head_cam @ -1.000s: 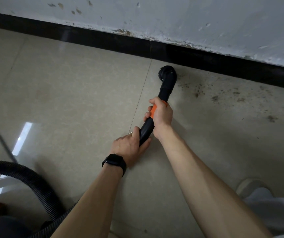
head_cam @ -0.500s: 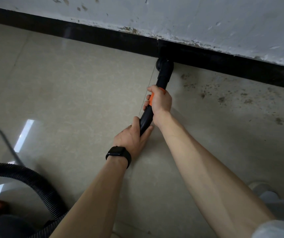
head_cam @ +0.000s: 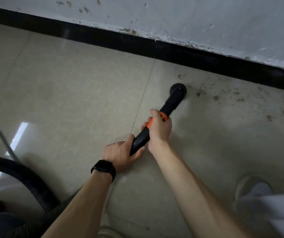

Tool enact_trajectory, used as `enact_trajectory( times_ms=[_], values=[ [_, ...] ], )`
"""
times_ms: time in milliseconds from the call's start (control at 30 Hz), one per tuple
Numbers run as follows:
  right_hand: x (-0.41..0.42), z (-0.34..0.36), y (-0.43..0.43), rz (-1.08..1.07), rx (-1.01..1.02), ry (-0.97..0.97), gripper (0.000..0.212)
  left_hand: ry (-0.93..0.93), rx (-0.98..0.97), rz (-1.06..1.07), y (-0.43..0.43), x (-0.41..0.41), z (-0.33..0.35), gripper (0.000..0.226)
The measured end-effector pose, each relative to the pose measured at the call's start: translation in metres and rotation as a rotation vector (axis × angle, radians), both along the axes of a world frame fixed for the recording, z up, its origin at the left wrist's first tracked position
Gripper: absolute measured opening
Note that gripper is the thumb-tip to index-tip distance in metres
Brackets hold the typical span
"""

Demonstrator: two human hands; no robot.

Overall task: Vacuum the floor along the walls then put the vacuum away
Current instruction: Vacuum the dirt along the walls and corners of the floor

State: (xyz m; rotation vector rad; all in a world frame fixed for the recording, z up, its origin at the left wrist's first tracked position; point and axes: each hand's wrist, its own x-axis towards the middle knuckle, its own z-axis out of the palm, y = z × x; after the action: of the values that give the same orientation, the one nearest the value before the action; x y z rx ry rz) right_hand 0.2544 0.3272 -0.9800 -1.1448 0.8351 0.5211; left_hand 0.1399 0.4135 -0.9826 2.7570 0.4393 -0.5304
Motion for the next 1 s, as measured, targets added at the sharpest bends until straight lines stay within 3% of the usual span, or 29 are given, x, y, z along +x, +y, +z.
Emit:
enact_trajectory(
  times_ms=[233, 1000],
  values=[
    [-0.032, 0.004, -0.029, -0.128, 0.054, 0.083, 0.018, -0.072, 0.02, -0.133, -0.017, -0.025, 0.001, 0.049],
    [0.022, -0.003, -0.037, 0.071, 0.137, 0.046, 0.015, -0.095, 0.049, -0.085, -0.038, 0.015, -0.005, 0.044]
  ],
)
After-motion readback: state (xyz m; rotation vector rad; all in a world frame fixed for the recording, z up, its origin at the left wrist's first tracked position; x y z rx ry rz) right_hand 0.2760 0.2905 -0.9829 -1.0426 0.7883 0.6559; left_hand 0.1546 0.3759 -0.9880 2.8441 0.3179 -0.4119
